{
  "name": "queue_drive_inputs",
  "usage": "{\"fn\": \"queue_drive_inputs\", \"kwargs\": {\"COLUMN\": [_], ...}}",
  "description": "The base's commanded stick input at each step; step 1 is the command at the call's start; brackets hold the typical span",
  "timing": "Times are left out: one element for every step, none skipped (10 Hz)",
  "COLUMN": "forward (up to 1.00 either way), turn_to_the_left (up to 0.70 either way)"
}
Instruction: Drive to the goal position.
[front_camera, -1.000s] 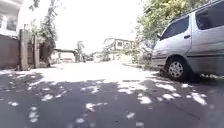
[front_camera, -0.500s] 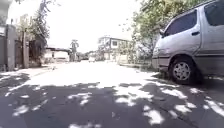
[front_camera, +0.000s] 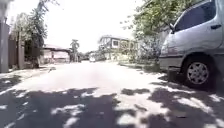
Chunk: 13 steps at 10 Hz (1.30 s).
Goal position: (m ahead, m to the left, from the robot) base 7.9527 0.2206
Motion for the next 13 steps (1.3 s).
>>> {"fn": "queue_drive_inputs", "kwargs": {"forward": [1.00, 1.00, 1.00, 1.00, 1.00, 1.00, 1.00, 1.00, 1.00, 1.00, 1.00, 1.00, 1.00], "turn_to_the_left": [0.00, 0.00, 0.00, 0.00, 0.00, 0.00, 0.00, 0.00, 0.00, 0.00, 0.00, -0.13, -0.28]}}
